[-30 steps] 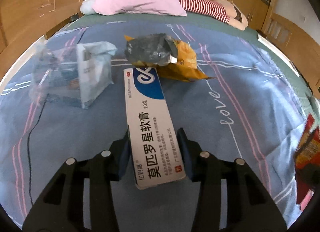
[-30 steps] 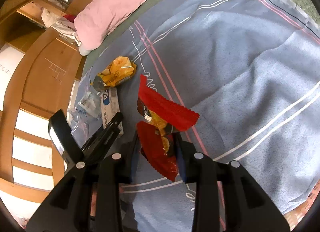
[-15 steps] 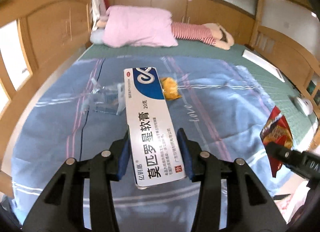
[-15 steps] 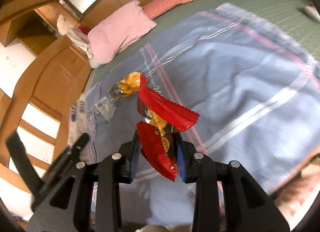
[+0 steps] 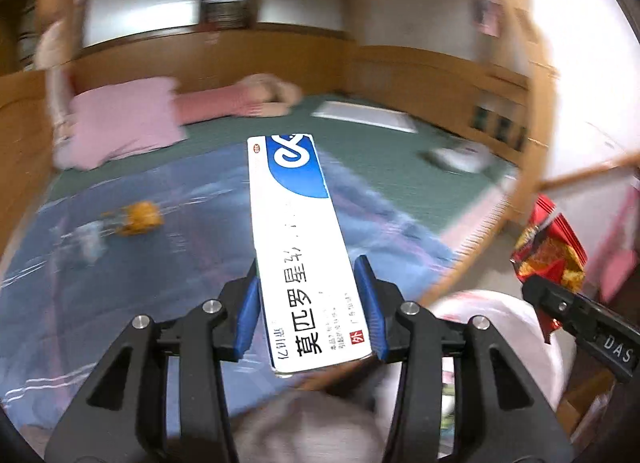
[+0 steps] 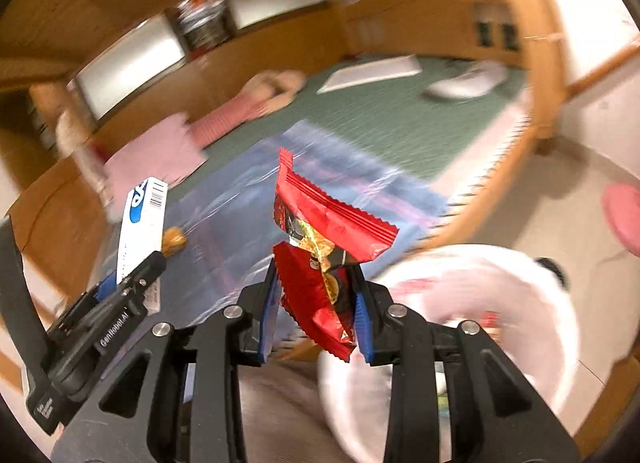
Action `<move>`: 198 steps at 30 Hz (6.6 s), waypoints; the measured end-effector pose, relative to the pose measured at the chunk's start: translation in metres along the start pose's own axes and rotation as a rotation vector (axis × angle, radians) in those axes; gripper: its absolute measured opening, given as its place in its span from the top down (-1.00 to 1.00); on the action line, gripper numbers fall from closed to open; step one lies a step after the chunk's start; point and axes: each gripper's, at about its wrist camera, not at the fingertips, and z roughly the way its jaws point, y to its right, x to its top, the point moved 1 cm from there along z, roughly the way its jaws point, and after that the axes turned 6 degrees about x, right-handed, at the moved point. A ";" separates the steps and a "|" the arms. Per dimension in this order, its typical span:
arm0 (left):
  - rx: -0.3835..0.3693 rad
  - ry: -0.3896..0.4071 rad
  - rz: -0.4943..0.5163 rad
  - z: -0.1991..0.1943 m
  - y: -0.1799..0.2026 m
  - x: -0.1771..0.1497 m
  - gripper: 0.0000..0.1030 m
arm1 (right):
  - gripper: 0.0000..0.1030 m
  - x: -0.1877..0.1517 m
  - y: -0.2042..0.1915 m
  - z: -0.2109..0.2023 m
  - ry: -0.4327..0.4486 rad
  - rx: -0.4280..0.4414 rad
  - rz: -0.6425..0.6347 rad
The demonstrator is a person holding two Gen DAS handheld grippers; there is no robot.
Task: Collect trash
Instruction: 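Carry the red wrapper and ointment box over the bin and open both tools, then grasp the clear plastic bag with the right tool while the left tool grasps the yellow chip bag, then carry the plastic bag and chip bag over the bin and open both tools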
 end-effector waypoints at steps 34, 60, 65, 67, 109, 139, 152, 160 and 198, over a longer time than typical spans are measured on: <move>-0.191 -0.066 0.237 0.000 0.161 -0.059 -0.35 | 0.35 -0.025 0.112 -0.109 0.183 -0.190 0.135; -0.129 -0.030 0.102 -0.002 0.109 -0.037 -0.40 | -0.56 -0.039 0.115 -0.046 -0.014 -0.181 0.128; -0.124 -0.033 0.072 0.004 0.097 -0.035 -0.40 | -0.56 -0.038 0.105 -0.038 -0.028 -0.181 0.107; -0.121 -0.034 0.055 0.006 0.089 -0.033 -0.40 | -0.56 -0.035 0.100 -0.032 -0.037 -0.173 0.095; 0.661 -0.071 -0.560 0.021 -0.404 -0.091 -0.76 | -0.73 -0.041 -0.370 0.397 -0.746 0.435 -0.299; 0.642 -0.040 -0.641 0.001 -0.425 -0.105 -0.76 | 0.58 -0.105 -0.429 0.469 -0.987 0.180 -0.116; 0.682 -0.050 -0.612 0.005 -0.422 -0.101 -0.76 | 0.73 -0.116 -0.475 0.430 -0.899 0.270 -0.459; 0.674 -0.087 -0.524 0.019 -0.410 -0.097 -0.76 | 0.74 -0.064 -0.387 0.358 -0.572 0.215 -0.526; 0.481 -0.196 -0.237 0.282 -0.329 0.031 0.76 | 0.74 0.003 -0.182 0.280 -0.262 0.281 -0.151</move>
